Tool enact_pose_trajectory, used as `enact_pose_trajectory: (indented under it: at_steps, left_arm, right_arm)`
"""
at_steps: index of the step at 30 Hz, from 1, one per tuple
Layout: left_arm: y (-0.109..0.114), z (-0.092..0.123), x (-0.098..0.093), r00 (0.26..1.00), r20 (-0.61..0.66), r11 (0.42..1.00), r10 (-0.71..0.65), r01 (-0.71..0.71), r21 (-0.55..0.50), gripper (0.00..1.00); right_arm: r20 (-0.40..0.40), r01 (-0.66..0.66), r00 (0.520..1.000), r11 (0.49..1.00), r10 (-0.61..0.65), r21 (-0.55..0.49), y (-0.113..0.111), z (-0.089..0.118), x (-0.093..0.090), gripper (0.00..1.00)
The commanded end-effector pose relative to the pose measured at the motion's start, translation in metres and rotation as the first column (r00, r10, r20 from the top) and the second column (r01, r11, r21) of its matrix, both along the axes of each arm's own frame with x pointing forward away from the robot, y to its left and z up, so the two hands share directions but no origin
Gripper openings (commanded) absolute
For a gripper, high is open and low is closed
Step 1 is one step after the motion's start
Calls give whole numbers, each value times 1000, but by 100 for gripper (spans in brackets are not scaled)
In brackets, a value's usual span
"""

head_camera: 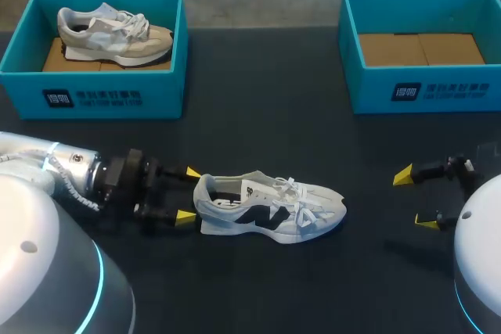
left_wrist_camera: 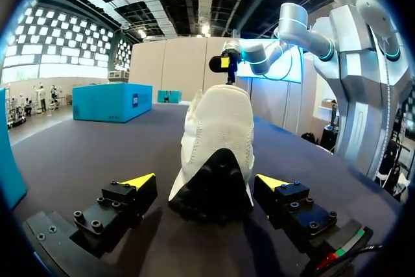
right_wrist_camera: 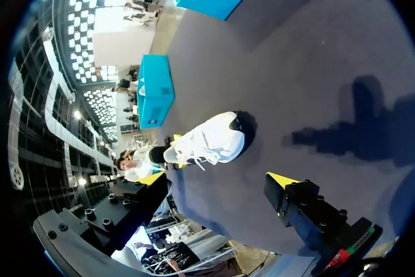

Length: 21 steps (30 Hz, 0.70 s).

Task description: Take the shoe out of the shoebox, open the shoe tongue, remove and reinsert the insole, then place the shoe into the shoebox

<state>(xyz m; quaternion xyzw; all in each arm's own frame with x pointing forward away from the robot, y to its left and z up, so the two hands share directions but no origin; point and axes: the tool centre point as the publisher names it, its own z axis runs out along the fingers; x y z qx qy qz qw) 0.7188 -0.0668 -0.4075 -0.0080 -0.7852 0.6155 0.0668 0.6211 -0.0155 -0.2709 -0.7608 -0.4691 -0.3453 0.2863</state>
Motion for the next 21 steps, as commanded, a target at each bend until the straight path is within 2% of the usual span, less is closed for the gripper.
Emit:
enact_pose_trajectory:
  at_steps: [1,21]
  left_arm:
    - [-1,-3,1,1000,3,1000,-2,2,2,100]
    - [-15,-6,-12,999,8,1000,31,-31,4,100]
  right_arm:
    - [3,2,1000,1000,-2,-2,0,1,-2,100]
    - [3,2,1000,1000,-2,-2,0,1,-2,100]
